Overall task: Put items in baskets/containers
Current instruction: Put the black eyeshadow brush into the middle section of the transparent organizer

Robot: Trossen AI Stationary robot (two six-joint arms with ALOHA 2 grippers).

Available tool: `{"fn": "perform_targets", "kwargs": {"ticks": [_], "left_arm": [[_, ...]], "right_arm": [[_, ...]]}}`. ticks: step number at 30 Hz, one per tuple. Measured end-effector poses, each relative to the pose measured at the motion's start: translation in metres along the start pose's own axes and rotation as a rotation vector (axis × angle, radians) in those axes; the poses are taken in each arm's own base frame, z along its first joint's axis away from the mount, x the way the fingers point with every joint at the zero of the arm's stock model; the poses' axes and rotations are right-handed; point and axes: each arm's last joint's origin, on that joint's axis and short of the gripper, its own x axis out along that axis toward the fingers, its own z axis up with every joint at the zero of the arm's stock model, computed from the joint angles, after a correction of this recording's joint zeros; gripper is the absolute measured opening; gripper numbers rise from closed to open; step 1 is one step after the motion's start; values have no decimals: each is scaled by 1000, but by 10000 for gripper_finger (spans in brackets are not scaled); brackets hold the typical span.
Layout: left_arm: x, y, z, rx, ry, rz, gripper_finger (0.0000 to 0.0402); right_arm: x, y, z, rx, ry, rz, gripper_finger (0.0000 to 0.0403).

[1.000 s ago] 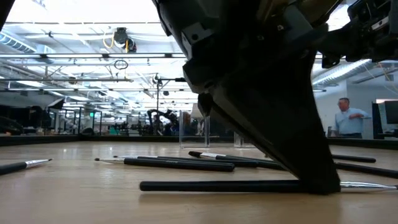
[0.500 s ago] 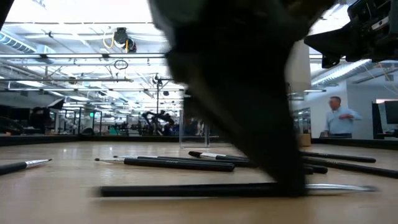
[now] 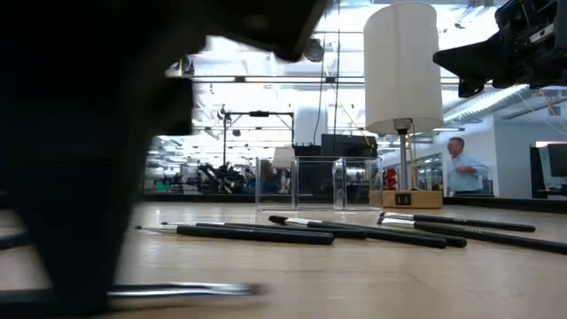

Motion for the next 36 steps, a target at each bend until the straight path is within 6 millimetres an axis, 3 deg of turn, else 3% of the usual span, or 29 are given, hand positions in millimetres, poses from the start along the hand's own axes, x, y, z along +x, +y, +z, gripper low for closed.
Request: {"fn": "perform_targets", "kwargs": {"ticks": [6, 17, 26, 36], "left_arm": [[-2, 9, -3, -141, 53, 78, 27], [-6, 39, 23, -344, 147, 40, 27], [-5, 36, 23, -319, 130, 32, 31], [-4, 35, 22, -327, 116, 37, 85]], "right_arm": [[0, 0, 0, 0, 0, 0, 0], [0, 0, 0, 0, 0, 1, 0], [0, 0, 0, 0, 0, 1, 0], [0, 0, 0, 0, 0, 1, 0]]}}
